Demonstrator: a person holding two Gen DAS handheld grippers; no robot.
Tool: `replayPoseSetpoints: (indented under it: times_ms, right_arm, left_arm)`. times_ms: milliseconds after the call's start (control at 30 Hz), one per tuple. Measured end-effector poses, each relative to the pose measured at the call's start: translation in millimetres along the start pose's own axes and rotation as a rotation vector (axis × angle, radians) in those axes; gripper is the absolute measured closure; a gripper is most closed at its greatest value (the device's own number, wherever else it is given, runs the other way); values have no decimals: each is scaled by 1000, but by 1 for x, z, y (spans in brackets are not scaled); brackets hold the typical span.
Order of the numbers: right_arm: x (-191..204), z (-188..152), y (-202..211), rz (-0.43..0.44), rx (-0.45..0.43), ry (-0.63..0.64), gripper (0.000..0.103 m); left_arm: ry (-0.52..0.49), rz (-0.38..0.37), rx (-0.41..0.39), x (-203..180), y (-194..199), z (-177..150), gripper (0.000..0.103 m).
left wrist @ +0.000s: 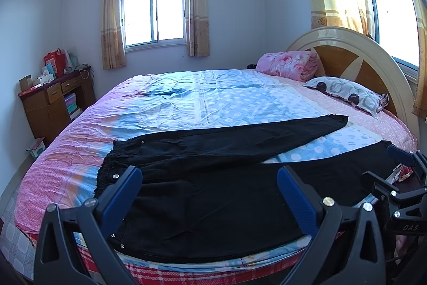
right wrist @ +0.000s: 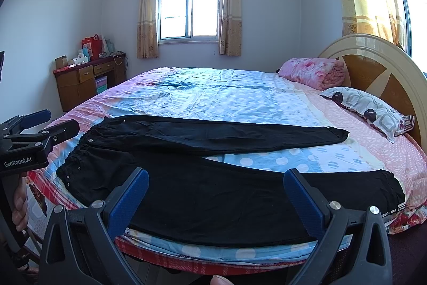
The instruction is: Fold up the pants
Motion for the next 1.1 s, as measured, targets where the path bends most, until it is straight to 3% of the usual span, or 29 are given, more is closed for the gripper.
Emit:
replayPoseSetpoints:
  times_ms: [567,900,1100]
  right_arm:
    - [0,-1,-1,0,2,0,1]
    - [-7,-6,-7,-9,15,0,1]
    - [-23,-24,-23,8,48,-27,1]
  left_arm:
    - [2,0,5,2,-1,-4,0]
    - [9,-6,50,3,-16,-19,0]
    - [18,24,109,36,-47,-38,0]
Point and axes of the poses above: each gripper's, at about its wrist camera, not at the fingertips, and y roughly against the way its jaws point, x to its left, z to its top, the point moved 10 cm from there along -y, roughly the way its jaws point, and after that the axes turned 11 degrees about -x, right-handed, at the moved point
